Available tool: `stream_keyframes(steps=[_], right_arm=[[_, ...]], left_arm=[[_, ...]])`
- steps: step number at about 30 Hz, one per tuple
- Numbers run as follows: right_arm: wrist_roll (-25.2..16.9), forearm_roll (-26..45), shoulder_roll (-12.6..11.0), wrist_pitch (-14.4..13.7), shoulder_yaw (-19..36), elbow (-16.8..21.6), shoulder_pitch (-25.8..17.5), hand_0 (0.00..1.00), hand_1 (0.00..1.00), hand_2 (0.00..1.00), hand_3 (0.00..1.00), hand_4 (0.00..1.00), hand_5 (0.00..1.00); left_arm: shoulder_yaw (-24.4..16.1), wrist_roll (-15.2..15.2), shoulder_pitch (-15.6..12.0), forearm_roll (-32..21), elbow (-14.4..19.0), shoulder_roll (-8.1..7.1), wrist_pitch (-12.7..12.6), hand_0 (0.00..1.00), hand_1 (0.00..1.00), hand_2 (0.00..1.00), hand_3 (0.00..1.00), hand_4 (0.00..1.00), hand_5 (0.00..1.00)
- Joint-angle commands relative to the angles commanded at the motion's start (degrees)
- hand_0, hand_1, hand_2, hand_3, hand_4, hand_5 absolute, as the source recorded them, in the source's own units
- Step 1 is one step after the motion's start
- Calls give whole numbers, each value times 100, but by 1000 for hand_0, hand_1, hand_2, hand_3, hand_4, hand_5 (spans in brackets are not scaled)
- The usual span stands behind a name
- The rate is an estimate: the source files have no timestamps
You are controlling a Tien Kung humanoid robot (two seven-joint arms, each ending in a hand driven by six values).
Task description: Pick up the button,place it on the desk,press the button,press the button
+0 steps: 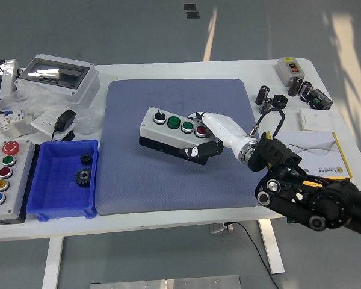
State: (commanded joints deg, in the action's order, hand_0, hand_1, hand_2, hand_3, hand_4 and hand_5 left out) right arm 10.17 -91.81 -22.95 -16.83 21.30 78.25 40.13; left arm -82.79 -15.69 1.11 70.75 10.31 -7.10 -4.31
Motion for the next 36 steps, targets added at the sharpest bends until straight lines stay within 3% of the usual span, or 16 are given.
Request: stream_keyframes(steps=[1,2,5,7,8,13,14,19,20,25,26,31,32,36], right_arm=[[-128,-118,-63,-39,-45,78,-17,94,276,342,391,41,2],[-321,-312,-114,-113,-124,112,-39,95,276,343,311,13,2],[-591,-695,-86,-250,-332,-20,-51,95,276,343,311,13,2],[-658,-938,-17,-320,-439,-185,-48,95,276,343,311,13,2],[-671,-1044,16,-343,-471,-261,-48,157,298,351,312,38,2],[-647,-1248,147,-338,-539,-599,-60,157,298,351,312,38,2],[-640,-1207,166,-300,-534,-647,-68,364,392,383,371,161,2],[-704,-1019,208,-112,-428,-749,-114,364,392,383,371,161,2],[-727,-979,210,-78,-401,-756,-123,586,511,499,480,226,2],[-796,-825,199,-5,-326,-758,-143,586,511,499,480,226,2],[-804,-793,196,2,-317,-755,-146,699,642,600,605,100,2],[-810,-692,169,16,-288,-737,-158,699,642,600,605,100,2],[-809,-680,163,19,-285,-733,-159,746,696,667,660,281,2],[-807,-591,132,53,-279,-714,-159,746,696,667,660,281,2]], left_arm=[[-1,2,2,2,0,2,1,627,591,556,621,607,181],[0,5,8,6,0,7,2,627,591,557,622,607,180],[-9,9,24,31,0,14,6,627,591,557,622,607,180],[-11,9,30,38,0,12,6,627,591,557,622,607,180],[-12,9,32,41,0,11,6,626,591,556,622,606,181],[4,5,28,26,0,10,6,626,591,556,622,606,181],[10,2,26,19,0,11,6,627,590,556,622,604,181],[40,45,22,-22,0,16,-16,627,590,556,622,604,181],[48,61,22,-33,0,17,-23,627,591,556,622,604,182],[48,81,21,-37,0,19,-37,627,591,556,622,604,182],[49,77,18,-37,0,23,-37,627,591,556,621,603,185],[60,53,1,-46,0,46,-33,627,591,556,621,603,185],[62,49,-2,-47,0,49,-33,626,590,556,620,602,186],[62,40,-11,-51,0,52,-33,626,590,556,620,602,186]])
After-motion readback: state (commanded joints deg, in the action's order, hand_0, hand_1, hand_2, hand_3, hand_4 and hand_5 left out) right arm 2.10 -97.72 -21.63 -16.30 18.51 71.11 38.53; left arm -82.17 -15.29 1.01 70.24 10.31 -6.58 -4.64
